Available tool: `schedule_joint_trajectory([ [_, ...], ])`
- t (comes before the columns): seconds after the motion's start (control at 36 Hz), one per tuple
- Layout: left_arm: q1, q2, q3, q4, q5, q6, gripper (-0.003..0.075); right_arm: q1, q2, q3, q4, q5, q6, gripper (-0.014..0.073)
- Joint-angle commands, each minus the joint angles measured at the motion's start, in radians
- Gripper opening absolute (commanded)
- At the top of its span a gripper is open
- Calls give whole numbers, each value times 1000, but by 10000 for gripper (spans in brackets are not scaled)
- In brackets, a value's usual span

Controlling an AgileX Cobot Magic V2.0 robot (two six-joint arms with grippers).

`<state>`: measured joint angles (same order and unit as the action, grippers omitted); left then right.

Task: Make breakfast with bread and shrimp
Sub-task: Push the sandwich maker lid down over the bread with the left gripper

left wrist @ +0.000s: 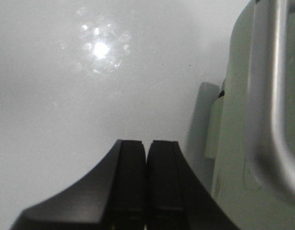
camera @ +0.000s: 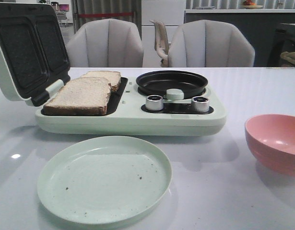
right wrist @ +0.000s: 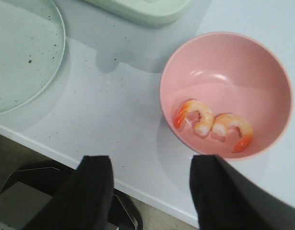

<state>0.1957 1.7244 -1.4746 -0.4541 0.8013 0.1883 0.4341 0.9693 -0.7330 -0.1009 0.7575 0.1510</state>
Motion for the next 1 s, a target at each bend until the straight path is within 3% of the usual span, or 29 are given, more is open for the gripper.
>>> schedule_joint_trajectory([
  [0.0,0,1,-70,-133,-30,41,101,-2,-17,-25,-9,-55,0,475],
  [0.39,0,31,-80,-499,84,296,101,-2,-17,-25,-9,-55,0,475],
  [0.75,-36,26,-80,-535,203,351,101,-2,-17,-25,-9,-55,0,475],
  [0.97,-118,-28,-29,-535,185,411,101,-2,-17,-25,-9,-55,0,475],
])
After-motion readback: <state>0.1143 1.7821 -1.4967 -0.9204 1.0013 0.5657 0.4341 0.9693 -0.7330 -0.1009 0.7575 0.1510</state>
